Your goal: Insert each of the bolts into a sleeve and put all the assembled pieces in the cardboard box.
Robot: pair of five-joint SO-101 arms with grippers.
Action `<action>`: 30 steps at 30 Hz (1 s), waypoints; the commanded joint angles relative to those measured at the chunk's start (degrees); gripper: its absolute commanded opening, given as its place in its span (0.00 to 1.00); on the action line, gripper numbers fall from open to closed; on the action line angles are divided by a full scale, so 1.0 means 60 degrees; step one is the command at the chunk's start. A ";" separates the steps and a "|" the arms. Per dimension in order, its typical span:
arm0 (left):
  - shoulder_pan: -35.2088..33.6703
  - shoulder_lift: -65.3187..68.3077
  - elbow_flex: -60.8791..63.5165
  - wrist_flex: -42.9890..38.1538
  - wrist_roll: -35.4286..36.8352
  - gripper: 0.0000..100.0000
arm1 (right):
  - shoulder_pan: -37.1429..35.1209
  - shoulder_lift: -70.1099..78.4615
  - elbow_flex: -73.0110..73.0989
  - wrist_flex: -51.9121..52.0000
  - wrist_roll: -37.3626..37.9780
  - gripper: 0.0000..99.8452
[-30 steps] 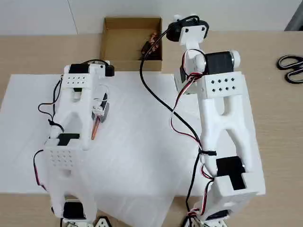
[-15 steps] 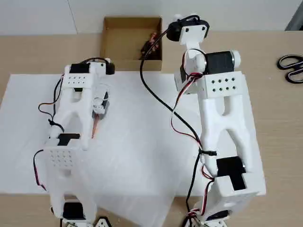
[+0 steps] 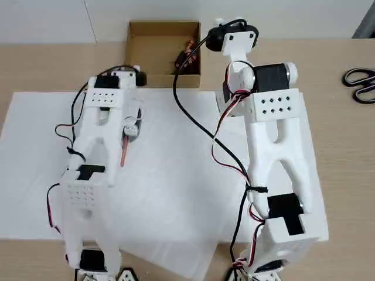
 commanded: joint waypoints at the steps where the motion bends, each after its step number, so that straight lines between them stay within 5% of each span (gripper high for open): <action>1: 0.0176 -0.0205 -0.1546 0.0777 0.0249 0.01 | -0.0007 -0.0579 -0.0059 -0.0110 0.0088 0.03; 12: 0.0117 -0.2857 -0.0432 0.0821 0.0073 0.01 | -0.0535 -0.0579 0.0586 -0.0007 0.0147 0.03; 23: -0.0938 -0.7927 0.2850 0.0806 -0.0952 0.01 | -0.1546 0.0286 0.3370 -0.2293 0.0132 0.03; 30: -0.1861 -0.8498 0.4095 0.0791 -0.1187 0.01 | -0.1707 0.1634 0.3795 -0.3553 0.0147 0.03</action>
